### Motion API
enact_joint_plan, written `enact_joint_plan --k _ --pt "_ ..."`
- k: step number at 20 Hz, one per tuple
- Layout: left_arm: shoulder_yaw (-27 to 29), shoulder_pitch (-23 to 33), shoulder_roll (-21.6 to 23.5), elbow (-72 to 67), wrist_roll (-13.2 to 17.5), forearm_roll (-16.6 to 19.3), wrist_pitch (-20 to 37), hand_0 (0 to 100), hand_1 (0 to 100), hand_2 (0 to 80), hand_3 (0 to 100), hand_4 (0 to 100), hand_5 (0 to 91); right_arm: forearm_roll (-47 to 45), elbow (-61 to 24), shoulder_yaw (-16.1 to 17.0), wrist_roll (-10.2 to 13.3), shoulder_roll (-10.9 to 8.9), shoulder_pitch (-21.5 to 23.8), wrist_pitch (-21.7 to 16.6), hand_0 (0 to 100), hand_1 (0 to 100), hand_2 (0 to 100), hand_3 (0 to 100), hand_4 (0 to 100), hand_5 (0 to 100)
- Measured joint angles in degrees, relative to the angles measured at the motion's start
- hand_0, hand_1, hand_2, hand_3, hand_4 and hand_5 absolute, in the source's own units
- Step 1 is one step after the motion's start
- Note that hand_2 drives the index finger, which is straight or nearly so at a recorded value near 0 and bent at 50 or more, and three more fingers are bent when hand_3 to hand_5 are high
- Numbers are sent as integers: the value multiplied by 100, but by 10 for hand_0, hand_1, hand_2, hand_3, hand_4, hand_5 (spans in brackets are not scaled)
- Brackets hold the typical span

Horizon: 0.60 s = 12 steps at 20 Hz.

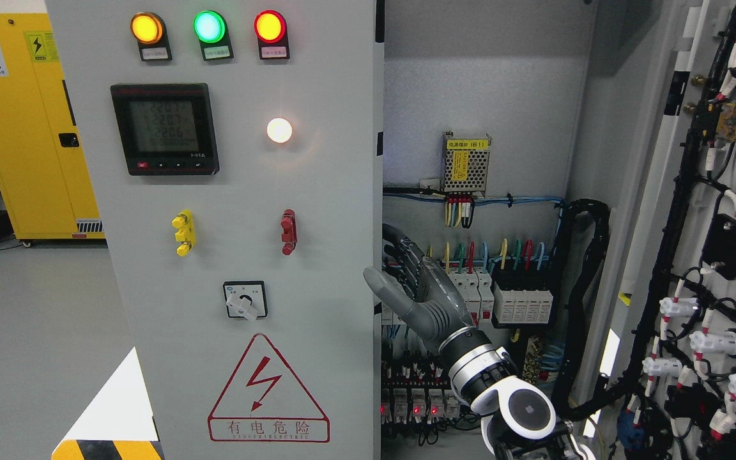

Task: Open door with both hands
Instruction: 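Push the meter-display door outward with the right hand's fingers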

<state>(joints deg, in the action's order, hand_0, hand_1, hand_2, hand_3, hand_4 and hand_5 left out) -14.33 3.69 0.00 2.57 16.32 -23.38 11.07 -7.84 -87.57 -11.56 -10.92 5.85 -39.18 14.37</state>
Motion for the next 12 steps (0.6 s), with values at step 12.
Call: enact_joint_plan --k 12 --pt "1 0 0 -5 10 0 1 120 556 0 0 0 0 -399 362 180 -709 -32 -255 20 0 500 40 0 0 0"
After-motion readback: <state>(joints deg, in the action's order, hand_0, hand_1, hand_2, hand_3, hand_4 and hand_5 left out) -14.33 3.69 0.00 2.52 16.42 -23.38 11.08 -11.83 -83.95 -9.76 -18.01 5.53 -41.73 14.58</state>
